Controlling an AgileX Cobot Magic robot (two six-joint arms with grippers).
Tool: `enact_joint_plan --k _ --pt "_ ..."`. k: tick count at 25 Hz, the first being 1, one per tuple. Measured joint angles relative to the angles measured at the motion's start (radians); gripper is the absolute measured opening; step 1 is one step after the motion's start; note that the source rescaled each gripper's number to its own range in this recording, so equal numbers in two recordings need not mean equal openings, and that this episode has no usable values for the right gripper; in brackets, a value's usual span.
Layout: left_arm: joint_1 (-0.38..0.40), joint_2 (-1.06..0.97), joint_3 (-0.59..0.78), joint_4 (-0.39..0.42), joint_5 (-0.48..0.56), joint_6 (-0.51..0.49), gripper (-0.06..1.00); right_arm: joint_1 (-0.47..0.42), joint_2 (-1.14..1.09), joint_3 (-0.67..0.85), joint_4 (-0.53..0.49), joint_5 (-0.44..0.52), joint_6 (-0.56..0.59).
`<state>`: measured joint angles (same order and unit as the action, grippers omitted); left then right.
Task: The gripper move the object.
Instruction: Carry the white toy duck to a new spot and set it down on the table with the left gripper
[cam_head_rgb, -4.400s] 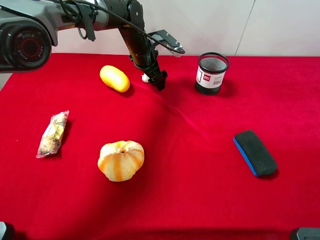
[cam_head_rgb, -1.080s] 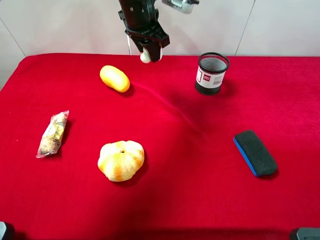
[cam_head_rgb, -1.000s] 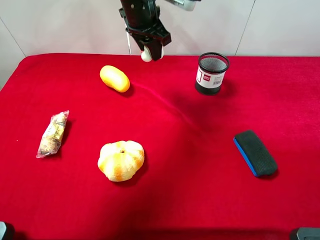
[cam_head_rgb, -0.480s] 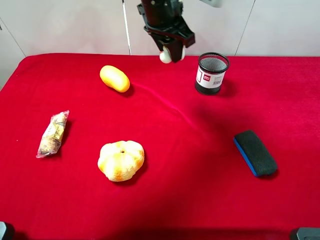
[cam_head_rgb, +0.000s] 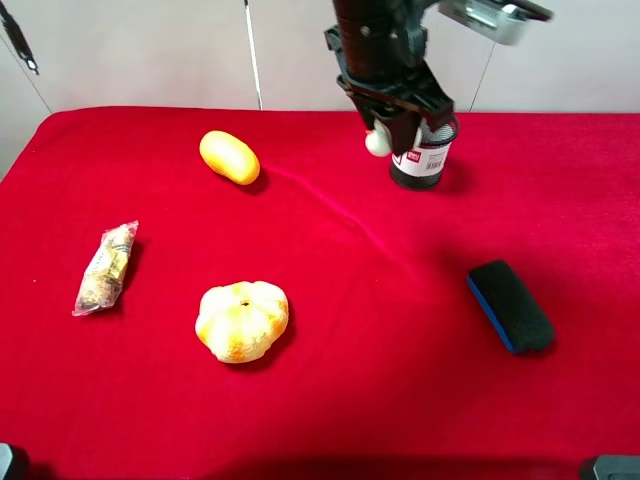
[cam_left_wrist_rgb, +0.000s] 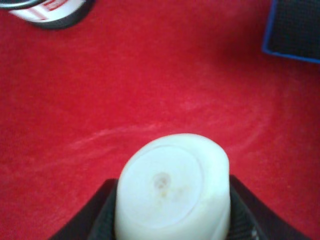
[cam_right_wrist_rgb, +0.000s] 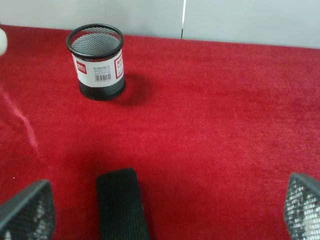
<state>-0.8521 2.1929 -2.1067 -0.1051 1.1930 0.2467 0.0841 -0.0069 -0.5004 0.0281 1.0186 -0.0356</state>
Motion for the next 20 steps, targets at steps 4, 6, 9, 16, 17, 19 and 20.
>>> enact_joint_plan --k 4,6,9,16,17,19,20 --pt "-0.04 0.0 0.0 0.0 0.0 -0.017 0.01 0.0 0.0 0.0 0.0 0.0 0.0" --pt "-0.056 0.0 0.0 0.0 0.001 -0.03 0.01 0.0 0.0 0.0 0.0 0.0 0.0" --pt "-0.079 0.0 0.0 0.0 0.001 -0.039 0.01 0.0 0.0 0.0 0.0 0.0 0.0" --pt "-0.135 0.0 0.0 0.0 0.001 -0.077 0.01 0.0 0.0 0.0 0.0 0.0 0.0" --pt "-0.143 0.0 0.0 0.0 0.001 -0.078 0.01 0.0 0.0 0.0 0.0 0.0 0.0" --pt "-0.157 0.0 0.0 0.0 0.001 -0.081 0.01 0.0 0.0 0.0 0.0 0.0 0.0" --pt "-0.164 0.0 0.0 0.0 0.001 -0.083 0.01 0.0 0.0 0.0 0.0 0.0 0.0"
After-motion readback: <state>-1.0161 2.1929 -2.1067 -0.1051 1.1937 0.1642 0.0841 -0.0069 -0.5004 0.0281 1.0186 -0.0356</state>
